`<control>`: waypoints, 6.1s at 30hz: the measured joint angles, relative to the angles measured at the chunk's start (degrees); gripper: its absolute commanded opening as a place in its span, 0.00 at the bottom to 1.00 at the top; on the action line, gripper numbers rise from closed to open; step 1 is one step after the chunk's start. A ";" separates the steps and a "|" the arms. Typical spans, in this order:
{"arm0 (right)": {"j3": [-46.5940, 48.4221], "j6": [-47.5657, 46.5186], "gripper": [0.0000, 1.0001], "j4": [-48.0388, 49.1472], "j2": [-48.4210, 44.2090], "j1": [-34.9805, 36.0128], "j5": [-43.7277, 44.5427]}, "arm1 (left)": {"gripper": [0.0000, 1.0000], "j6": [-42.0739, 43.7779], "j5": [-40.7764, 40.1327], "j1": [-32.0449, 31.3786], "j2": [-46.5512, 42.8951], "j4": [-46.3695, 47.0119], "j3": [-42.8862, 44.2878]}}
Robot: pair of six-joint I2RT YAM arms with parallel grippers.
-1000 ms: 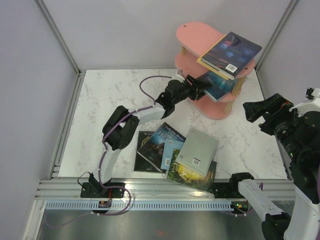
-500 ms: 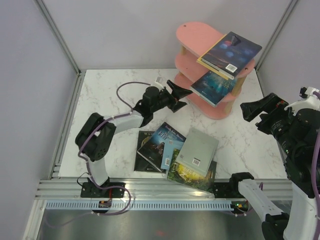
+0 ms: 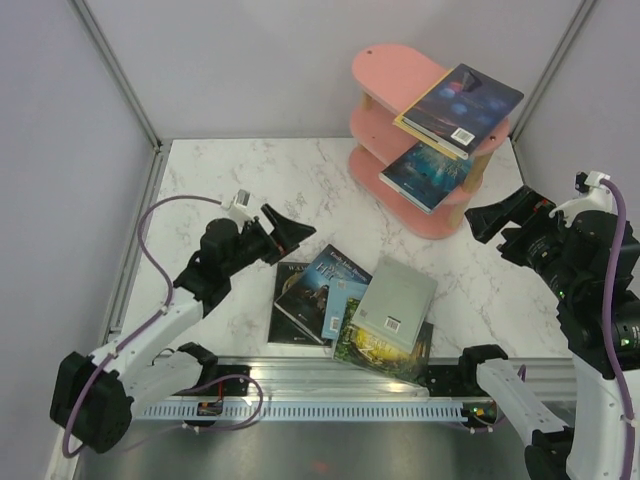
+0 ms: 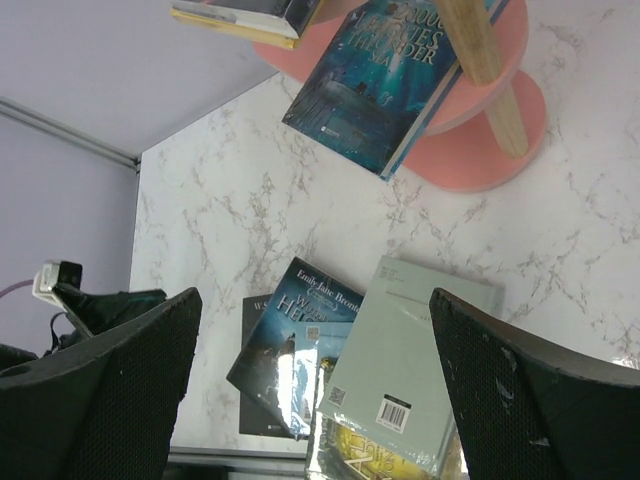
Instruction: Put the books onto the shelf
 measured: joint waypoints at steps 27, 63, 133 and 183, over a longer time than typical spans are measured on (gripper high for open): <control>-2.36 1.20 0.98 2.75 0.20 4.04 -3.19 | 0.99 -1.18 -12.33 0.04 -28.94 -23.39 -24.57; -2.38 0.79 0.98 2.69 -0.37 4.79 -3.13 | 0.87 -1.14 -10.54 0.35 -29.05 -19.02 -23.30; 0.98 0.13 0.98 1.70 -0.70 4.81 0.68 | 0.02 3.98 1.14 11.34 -8.20 -8.94 -12.50; -0.04 1.70 0.98 1.49 -3.08 4.79 4.85 | 0.02 -26.75 8.79 8.59 33.27 26.38 28.55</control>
